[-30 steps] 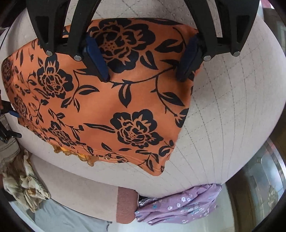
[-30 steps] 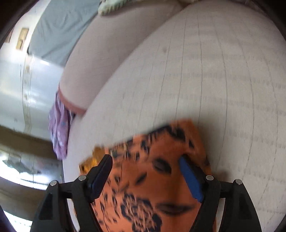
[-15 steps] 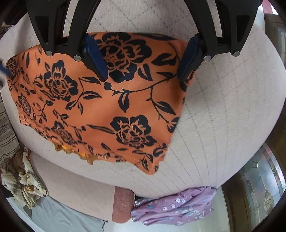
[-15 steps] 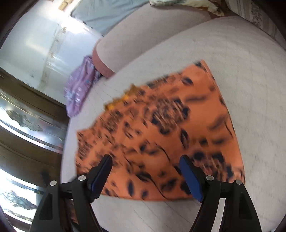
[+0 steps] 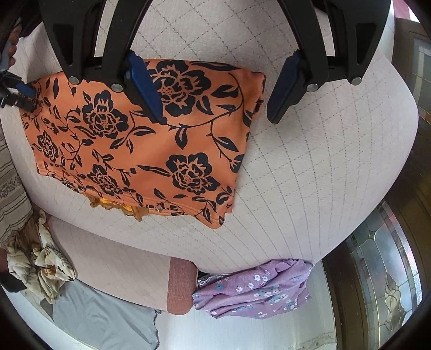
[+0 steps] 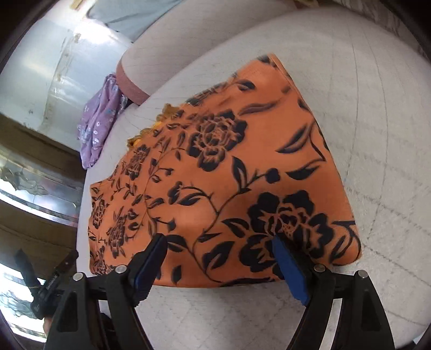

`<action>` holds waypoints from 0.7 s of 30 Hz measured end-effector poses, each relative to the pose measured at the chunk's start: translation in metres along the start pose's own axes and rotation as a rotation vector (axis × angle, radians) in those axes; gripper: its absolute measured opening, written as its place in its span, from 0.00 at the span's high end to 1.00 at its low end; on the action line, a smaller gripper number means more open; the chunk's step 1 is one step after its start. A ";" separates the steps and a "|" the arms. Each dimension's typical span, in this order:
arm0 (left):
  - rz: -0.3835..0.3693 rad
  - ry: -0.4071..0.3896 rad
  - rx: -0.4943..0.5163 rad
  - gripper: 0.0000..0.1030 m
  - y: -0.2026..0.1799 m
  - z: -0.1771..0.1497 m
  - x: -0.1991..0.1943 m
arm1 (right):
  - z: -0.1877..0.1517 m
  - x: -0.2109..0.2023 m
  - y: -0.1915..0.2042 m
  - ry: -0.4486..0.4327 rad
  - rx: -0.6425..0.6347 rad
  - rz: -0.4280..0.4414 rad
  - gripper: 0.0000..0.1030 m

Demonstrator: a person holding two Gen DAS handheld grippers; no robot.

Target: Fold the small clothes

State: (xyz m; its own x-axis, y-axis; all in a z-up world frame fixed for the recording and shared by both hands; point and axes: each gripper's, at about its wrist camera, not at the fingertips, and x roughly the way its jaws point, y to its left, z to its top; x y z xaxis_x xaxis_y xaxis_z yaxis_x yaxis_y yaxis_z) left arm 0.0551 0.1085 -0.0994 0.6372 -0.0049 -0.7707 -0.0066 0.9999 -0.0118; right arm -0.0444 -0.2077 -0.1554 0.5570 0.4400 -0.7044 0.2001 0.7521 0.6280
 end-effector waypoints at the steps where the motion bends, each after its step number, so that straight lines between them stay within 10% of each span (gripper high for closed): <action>1: 0.002 -0.006 0.003 0.22 0.000 0.000 -0.001 | 0.001 -0.002 0.001 -0.011 0.015 0.005 0.20; 21: 0.027 -0.011 0.015 0.22 -0.002 -0.003 -0.009 | -0.009 0.000 0.005 -0.015 -0.011 0.045 0.18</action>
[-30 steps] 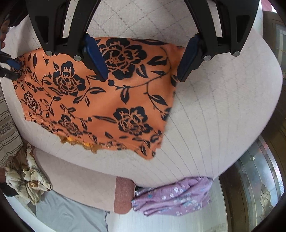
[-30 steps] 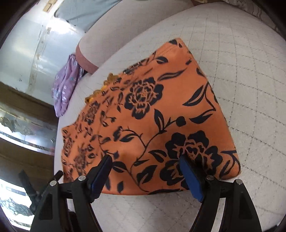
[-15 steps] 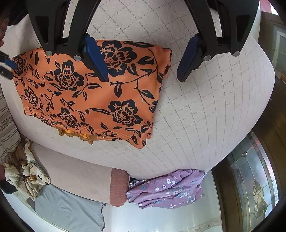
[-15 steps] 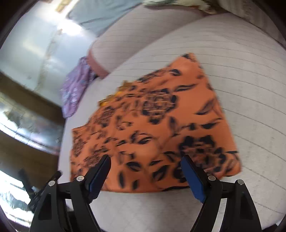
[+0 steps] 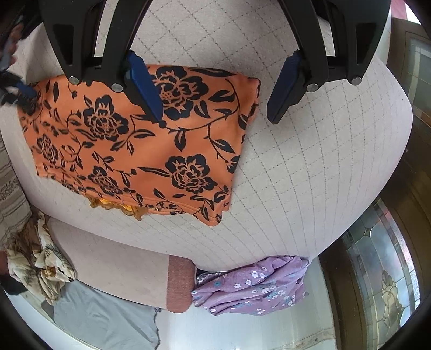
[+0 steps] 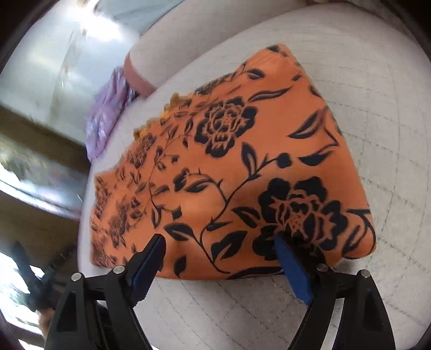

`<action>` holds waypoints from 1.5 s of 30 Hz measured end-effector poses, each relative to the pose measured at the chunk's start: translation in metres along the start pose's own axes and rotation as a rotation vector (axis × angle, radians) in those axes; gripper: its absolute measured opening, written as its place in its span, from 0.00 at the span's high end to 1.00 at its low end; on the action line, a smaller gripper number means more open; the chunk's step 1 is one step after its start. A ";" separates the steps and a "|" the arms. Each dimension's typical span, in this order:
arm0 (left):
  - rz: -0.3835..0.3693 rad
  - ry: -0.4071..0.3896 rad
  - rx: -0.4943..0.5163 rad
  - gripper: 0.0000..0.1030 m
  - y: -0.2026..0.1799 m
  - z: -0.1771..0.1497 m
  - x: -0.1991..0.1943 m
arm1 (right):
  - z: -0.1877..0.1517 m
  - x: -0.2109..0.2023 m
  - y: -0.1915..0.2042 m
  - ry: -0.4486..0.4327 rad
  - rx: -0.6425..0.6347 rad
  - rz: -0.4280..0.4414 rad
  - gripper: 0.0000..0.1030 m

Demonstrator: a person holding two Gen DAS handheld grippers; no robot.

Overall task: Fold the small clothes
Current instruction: 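Grasp the edge of the orange floral blouse with the right gripper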

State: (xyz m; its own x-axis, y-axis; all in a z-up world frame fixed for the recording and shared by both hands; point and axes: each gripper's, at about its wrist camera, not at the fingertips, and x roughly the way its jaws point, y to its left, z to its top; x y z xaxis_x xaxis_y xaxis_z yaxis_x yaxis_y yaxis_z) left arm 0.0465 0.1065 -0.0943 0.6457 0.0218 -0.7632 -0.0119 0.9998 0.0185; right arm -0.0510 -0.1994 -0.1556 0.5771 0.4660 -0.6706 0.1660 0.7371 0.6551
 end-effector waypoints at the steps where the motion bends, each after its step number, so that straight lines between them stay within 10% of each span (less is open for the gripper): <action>1: 0.006 -0.008 0.004 0.22 0.000 -0.001 -0.001 | 0.001 -0.009 0.005 -0.019 0.004 -0.003 0.17; 11: -0.013 0.065 0.056 0.22 -0.035 -0.016 0.025 | -0.043 -0.038 -0.045 -0.039 0.233 0.096 0.17; 20: -0.043 0.069 0.141 0.22 -0.087 -0.013 0.039 | 0.000 -0.032 -0.072 -0.156 0.450 0.111 0.18; 24: -0.052 0.067 0.166 0.22 -0.106 -0.009 0.047 | 0.011 -0.022 -0.070 -0.141 0.417 0.056 0.66; 27: -0.067 0.040 0.169 0.22 -0.119 -0.004 0.045 | 0.017 -0.027 -0.064 -0.156 0.357 0.019 0.79; 32: -0.094 0.060 0.202 0.22 -0.139 -0.005 0.057 | 0.017 -0.044 -0.034 -0.248 0.172 -0.095 0.76; 34: -0.067 0.124 0.226 0.21 -0.144 -0.011 0.075 | 0.013 -0.025 -0.054 -0.140 0.229 -0.102 0.58; 38: -0.126 0.018 0.186 0.21 -0.146 0.006 0.048 | 0.010 -0.039 -0.069 -0.171 0.332 0.097 0.26; 45: -0.108 0.100 0.285 0.17 -0.181 -0.004 0.082 | 0.011 -0.022 -0.068 -0.164 0.342 0.144 0.25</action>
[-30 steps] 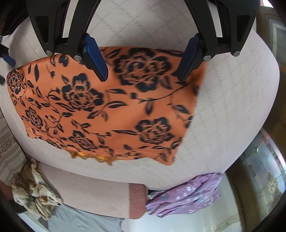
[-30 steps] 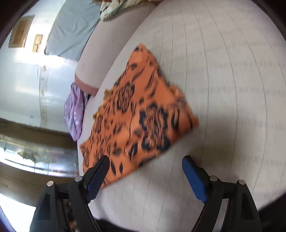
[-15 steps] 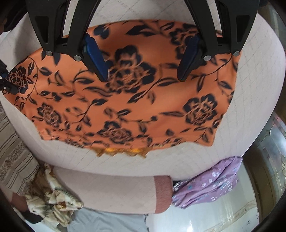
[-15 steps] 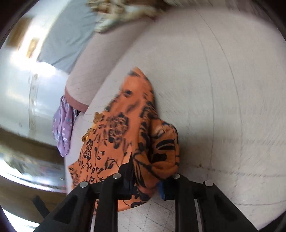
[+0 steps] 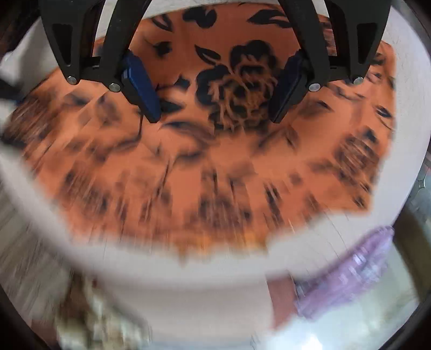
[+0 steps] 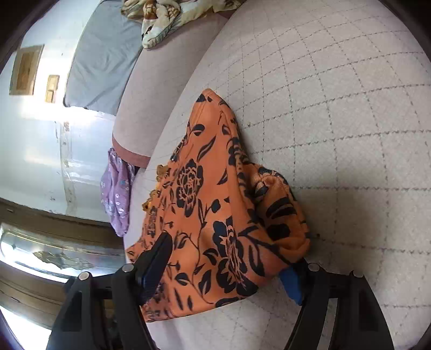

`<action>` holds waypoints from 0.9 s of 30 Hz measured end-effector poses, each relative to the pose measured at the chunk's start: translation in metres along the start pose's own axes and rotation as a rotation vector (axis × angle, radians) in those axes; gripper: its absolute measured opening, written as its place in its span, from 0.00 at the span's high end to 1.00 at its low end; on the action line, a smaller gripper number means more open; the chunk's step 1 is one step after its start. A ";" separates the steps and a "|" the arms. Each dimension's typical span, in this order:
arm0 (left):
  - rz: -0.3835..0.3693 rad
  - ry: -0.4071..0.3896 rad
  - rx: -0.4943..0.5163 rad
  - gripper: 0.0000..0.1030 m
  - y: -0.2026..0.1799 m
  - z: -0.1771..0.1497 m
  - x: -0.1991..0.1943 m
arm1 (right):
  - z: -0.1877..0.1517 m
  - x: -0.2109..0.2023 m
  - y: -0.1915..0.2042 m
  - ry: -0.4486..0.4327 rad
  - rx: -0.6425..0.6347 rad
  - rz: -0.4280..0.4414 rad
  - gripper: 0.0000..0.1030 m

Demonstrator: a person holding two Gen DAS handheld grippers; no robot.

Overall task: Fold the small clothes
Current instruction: 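Grasp the edge of the orange floral blouse with the right gripper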

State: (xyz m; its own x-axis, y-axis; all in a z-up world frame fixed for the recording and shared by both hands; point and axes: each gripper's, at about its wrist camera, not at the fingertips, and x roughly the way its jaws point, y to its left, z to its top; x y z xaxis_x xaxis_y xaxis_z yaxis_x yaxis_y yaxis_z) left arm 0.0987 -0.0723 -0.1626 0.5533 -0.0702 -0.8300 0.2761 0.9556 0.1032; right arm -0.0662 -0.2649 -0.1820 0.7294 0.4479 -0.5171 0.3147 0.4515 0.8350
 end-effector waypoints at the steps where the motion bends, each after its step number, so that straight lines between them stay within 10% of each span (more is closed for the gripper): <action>1: 0.010 -0.046 0.000 0.17 0.000 0.000 -0.004 | 0.000 0.001 0.002 0.001 -0.011 -0.006 0.25; 7: 0.008 -0.213 -0.062 0.17 0.016 0.004 -0.058 | -0.002 -0.005 0.006 -0.014 -0.021 -0.004 0.33; 11: 0.045 -0.001 0.004 0.16 0.010 -0.004 -0.004 | -0.003 0.005 0.013 -0.010 -0.081 -0.050 0.33; 17: 0.028 -0.219 -0.072 0.16 0.025 -0.004 -0.057 | 0.000 0.011 0.005 0.006 -0.054 -0.003 0.24; 22: 0.049 -0.064 -0.051 0.12 0.029 -0.016 -0.007 | 0.004 0.014 0.005 0.039 -0.027 0.002 0.22; 23: 0.060 -0.077 -0.025 0.13 0.027 -0.014 -0.013 | 0.006 0.016 0.007 0.051 -0.022 -0.013 0.31; 25: 0.015 -0.071 -0.044 0.16 0.028 -0.006 -0.032 | 0.008 0.021 0.008 0.096 -0.031 -0.053 0.92; 27: 0.006 -0.165 -0.069 0.16 0.034 -0.002 -0.053 | 0.008 0.024 0.007 0.102 -0.039 -0.102 0.91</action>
State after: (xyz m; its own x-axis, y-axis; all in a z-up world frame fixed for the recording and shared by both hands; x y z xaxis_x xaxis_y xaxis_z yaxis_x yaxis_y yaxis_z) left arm 0.0778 -0.0352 -0.1160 0.6777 -0.1051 -0.7278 0.2213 0.9730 0.0656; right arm -0.0415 -0.2570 -0.1875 0.6284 0.4737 -0.6170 0.3590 0.5271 0.7703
